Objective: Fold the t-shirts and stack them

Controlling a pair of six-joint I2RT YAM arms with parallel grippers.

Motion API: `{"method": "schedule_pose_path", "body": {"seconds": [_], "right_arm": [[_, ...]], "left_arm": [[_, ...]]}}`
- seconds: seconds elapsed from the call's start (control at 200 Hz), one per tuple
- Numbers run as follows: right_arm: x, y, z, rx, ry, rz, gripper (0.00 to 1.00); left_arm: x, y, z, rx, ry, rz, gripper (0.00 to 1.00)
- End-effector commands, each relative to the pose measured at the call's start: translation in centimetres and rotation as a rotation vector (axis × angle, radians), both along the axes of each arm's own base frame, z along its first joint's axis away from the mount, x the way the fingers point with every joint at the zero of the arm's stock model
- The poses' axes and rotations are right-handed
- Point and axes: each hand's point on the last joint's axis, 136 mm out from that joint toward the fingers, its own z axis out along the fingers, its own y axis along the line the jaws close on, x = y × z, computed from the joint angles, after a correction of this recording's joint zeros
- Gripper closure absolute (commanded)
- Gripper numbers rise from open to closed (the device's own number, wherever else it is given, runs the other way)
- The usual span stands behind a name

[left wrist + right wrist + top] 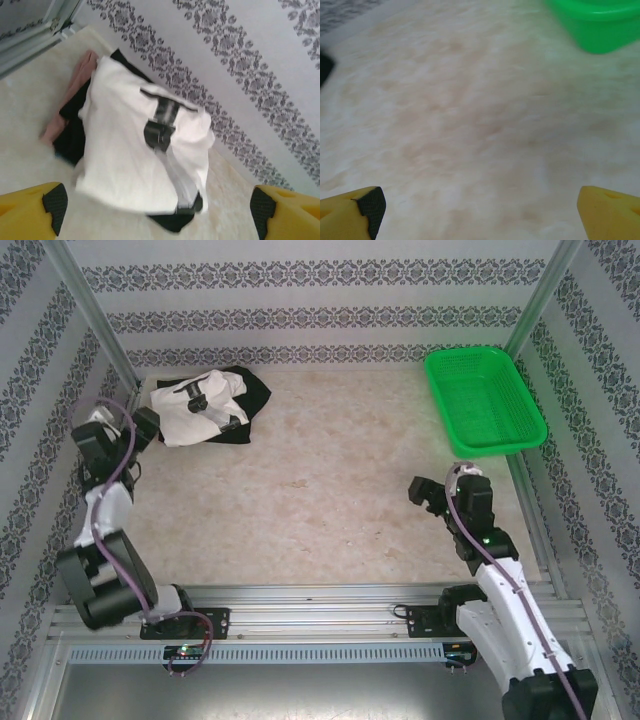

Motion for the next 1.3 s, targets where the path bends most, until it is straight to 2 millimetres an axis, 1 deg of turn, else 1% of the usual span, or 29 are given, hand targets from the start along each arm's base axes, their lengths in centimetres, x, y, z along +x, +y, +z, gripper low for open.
{"method": "schedule_pose_path", "body": {"seconds": [0.0,0.045,0.09,0.135,0.14,0.155,0.17,0.25,0.275,0.29,0.33,0.37,0.395,0.45,0.525,0.565,0.58,0.585,0.615,0.625,0.664,0.674,0.704,0.759,0.824,0.879,0.919,1.044,1.299], "right_arm": [[0.8,-4.2,-0.6,-0.112,-0.064,-0.149,0.02],[1.6,-4.6,0.1,-0.144,-0.113,-0.119,0.02],[2.2,-5.5,0.3,-0.193,-0.142,-0.154,0.02],[3.1,-6.0,0.5,-0.258,-0.160,-0.148,0.02],[2.9,-6.0,-0.1,-0.265,-0.146,-0.143,0.02],[2.9,-6.1,-0.9,-0.285,-0.129,-0.137,0.02],[3.1,-6.2,-1.3,-0.301,-0.117,-0.134,0.02],[3.7,-6.9,-3.3,-0.324,-0.088,-0.137,0.02],[4.1,-6.8,-3.4,-0.312,-0.119,-0.139,0.02],[4.4,-6.7,-3.2,-0.308,-0.146,-0.139,0.02],[5.1,-6.1,-2.5,-0.298,-0.192,-0.111,0.02],[5.8,-5.5,-1.7,-0.294,-0.275,-0.090,0.02],[6.2,-5.4,-1.9,-0.302,-0.288,-0.079,0.02],[7.4,-5.4,-2.0,-0.310,-0.265,-0.071,0.02],[9.3,-4.8,-1.4,-0.324,-0.332,-0.038,0.02],[10.4,-4.6,-2.1,-0.329,-0.303,-0.023,0.02],[10.7,-4.5,-2.5,-0.327,-0.294,-0.018,0.02],[10.8,-4.4,-2.7,-0.326,-0.292,-0.016,0.02],[11.1,-3.8,-3.8,-0.334,-0.274,0.011,0.02],[11.7,-3.6,-3.4,-0.342,-0.286,0.013,0.02],[12.6,-3.0,-4.0,-0.381,-0.291,0.019,0.02],[12.8,-2.9,-3.7,-0.384,-0.313,0.014,0.02],[12.6,-3.1,-3.7,-0.388,-0.316,0.003,0.02],[12.4,-3.2,-4.0,-0.380,-0.258,0.016,0.02],[12.4,-3.2,-3.7,-0.387,-0.311,0.005,0.02],[12.4,-3.1,-3.6,-0.391,-0.297,0.010,0.02],[12.4,-3.1,-3.9,-0.389,-0.270,0.017,0.02],[12.5,-2.5,-3.9,-0.384,-0.283,0.053,0.02],[12.5,-2.6,-3.8,-0.359,-0.293,0.065,0.02]], "left_arm": [[-3.8,-4.4,-6.4,0.075,0.156,-0.085,0.00],[-4.4,-5.5,-7.3,0.119,0.149,-0.101,0.00],[-4.7,-6.5,-8.0,0.158,0.123,-0.118,0.00],[-4.8,-7.1,-8.4,0.211,0.096,-0.120,0.00],[-4.8,-7.2,-8.4,0.218,0.093,-0.119,0.00],[-4.8,-7.3,-8.5,0.243,0.082,-0.116,0.00],[-4.8,-7.4,-8.7,0.260,0.075,-0.111,0.00],[-4.3,-7.8,-8.0,0.359,0.039,-0.121,0.00],[-4.2,-7.9,-7.9,0.412,0.029,-0.118,0.00],[-4.2,-7.9,-8.2,0.444,0.028,-0.114,0.00],[-3.9,-7.9,-7.8,0.547,-0.029,-0.094,0.00],[-3.8,-8.1,-8.1,0.628,-0.072,-0.088,0.00],[-3.6,-8.2,-8.4,0.647,-0.091,-0.084,0.00],[-3.1,-8.4,-9.8,0.639,-0.094,-0.100,0.00],[-2.2,-9.3,-12.0,0.666,-0.103,-0.139,0.00],[-1.6,-9.8,-11.8,0.676,-0.134,-0.150,0.00],[-1.7,-9.8,-12.1,0.674,-0.108,-0.160,0.00],[-1.7,-9.8,-11.9,0.677,-0.111,-0.159,0.00],[-1.9,-9.8,-12.8,0.667,-0.033,-0.178,0.00],[-1.8,-9.7,-12.8,0.668,-0.021,-0.175,0.00],[-1.3,-9.7,-12.6,0.672,-0.042,-0.161,0.00],[-1.2,-9.7,-12.5,0.676,-0.056,-0.162,0.00],[-0.9,-10.0,-12.4,0.674,-0.070,-0.176,0.00],[-0.8,-10.0,-13.2,0.670,0.017,-0.206,0.00],[0.1,-10.4,-13.0,0.711,0.009,-0.192,0.00],[-0.1,-10.4,-13.3,0.710,0.042,-0.202,0.00],[0.0,-10.4,-13.1,0.712,0.029,-0.197,0.00],[0.0,-10.4,-13.1,0.713,0.024,-0.195,0.00],[0.0,-10.5,-13.2,0.718,0.031,-0.193,0.00]]}}
